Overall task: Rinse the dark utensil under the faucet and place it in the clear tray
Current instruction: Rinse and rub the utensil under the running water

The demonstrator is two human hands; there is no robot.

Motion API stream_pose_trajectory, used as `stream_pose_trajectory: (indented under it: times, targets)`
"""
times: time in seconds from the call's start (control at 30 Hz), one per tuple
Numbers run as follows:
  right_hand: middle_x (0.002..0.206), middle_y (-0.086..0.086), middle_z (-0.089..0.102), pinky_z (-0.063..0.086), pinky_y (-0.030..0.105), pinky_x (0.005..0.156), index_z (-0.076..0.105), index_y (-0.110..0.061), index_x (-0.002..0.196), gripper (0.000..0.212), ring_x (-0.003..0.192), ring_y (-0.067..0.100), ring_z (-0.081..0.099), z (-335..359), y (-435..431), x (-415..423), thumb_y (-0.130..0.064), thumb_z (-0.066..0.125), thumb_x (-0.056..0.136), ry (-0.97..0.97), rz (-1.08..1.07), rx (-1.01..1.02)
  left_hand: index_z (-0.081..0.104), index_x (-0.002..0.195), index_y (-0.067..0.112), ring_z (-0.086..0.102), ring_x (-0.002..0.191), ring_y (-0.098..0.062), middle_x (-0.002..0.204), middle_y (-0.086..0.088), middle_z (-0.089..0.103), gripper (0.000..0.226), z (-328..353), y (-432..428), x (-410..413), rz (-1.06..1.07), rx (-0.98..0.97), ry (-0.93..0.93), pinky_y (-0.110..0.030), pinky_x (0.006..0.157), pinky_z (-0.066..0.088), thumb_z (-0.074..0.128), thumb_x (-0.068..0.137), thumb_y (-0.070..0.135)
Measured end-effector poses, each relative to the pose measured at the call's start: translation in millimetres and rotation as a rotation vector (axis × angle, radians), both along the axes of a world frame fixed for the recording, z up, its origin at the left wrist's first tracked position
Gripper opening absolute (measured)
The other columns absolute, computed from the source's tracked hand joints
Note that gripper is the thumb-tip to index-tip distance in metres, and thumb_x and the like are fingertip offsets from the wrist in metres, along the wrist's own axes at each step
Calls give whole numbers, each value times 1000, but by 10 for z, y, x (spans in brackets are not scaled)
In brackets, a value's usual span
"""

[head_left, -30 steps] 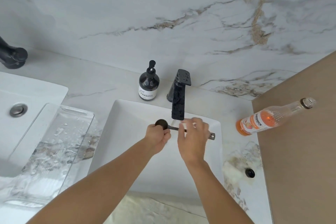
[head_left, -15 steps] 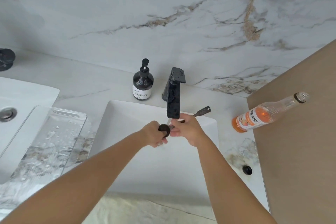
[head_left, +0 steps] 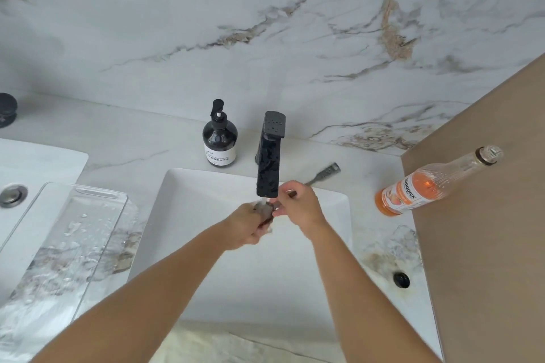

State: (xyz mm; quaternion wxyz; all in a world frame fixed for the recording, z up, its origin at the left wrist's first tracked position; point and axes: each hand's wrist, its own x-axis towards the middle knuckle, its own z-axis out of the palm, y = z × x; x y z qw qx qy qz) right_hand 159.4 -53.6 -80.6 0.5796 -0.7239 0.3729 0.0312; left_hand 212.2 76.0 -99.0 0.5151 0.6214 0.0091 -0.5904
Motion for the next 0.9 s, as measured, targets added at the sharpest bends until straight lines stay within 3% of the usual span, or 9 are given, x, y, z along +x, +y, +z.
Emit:
stream_pose_trajectory:
  times: [0.07, 0.13, 0.3, 0.4, 0.47, 0.57, 0.7, 0.77, 0.9]
  targets:
    - [75, 8, 75, 61, 46, 81, 67, -1, 90, 5, 73, 35, 74, 56, -141, 15, -5, 63, 88, 68, 206, 49, 47, 70, 14, 28, 47, -17, 62, -5, 50, 31, 3, -8, 100, -360, 179, -327, -19, 36, 21, 42, 100, 19]
    - [72, 11, 73, 63, 36, 71, 67, 1, 86, 2, 72, 32, 73, 53, -168, 24, 1, 65, 87, -31, 74, 139, 48, 71, 14, 33, 46, -18, 61, -3, 51, 31, 31, -63, 129, -378, 217, -477, -20, 38, 28, 37, 100, 13]
    - [87, 16, 69, 59, 19, 59, 64, 1, 96, 6, 82, 22, 69, -53, 161, -105, 4, 60, 93, -331, -801, 811, 59, 76, 10, 23, 48, -12, 62, -4, 46, 37, 51, -163, 142, 227, -115, 21, -21, 38, 14, 32, 99, 1]
    - [91, 14, 68, 59, 18, 60, 64, -1, 96, 5, 79, 18, 69, -102, 329, -118, 2, 61, 93, -378, -991, 882, 56, 76, 6, 26, 39, -9, 58, -3, 40, 28, 33, -265, 9, 394, -150, 106, -19, 31, 18, 38, 96, -1]
    - [83, 12, 71, 59, 22, 61, 65, -2, 88, 7, 69, 20, 70, -101, 257, -112, 3, 63, 91, -290, -802, 631, 58, 83, 5, 25, 41, -11, 58, -3, 39, 24, 30, -236, 15, 313, -100, -31, -19, 35, 19, 39, 98, 1]
    - [78, 13, 74, 62, 34, 68, 68, -8, 81, 10, 64, 27, 72, -10, -44, -87, -1, 65, 88, -107, -168, 204, 51, 77, 8, 29, 38, -11, 64, -7, 46, 26, 80, -82, 208, -124, 48, -259, -17, 37, 21, 37, 95, -3]
    - [82, 13, 77, 63, 37, 76, 72, -6, 87, 2, 75, 29, 77, 140, -247, 80, -5, 70, 86, 69, 279, 7, 49, 85, 14, 41, 49, -19, 69, -5, 48, 22, 121, -87, 196, -562, 218, -544, -22, 43, 29, 36, 92, -2]
    - [75, 11, 74, 63, 30, 70, 70, -1, 87, 1, 72, 25, 75, 120, -210, 87, -1, 70, 87, -46, 101, 118, 46, 78, 11, 30, 47, -16, 65, -5, 38, 29, 112, -56, 187, -330, 75, -369, -22, 43, 20, 29, 92, -7]
    - [79, 11, 70, 58, 17, 61, 64, -1, 89, 12, 72, 15, 70, -26, 129, -74, 4, 55, 96, -308, -600, 822, 64, 85, 8, 26, 41, -8, 60, -3, 41, 36, 157, -105, 147, 268, -209, 26, -17, 31, 19, 32, 98, -3]
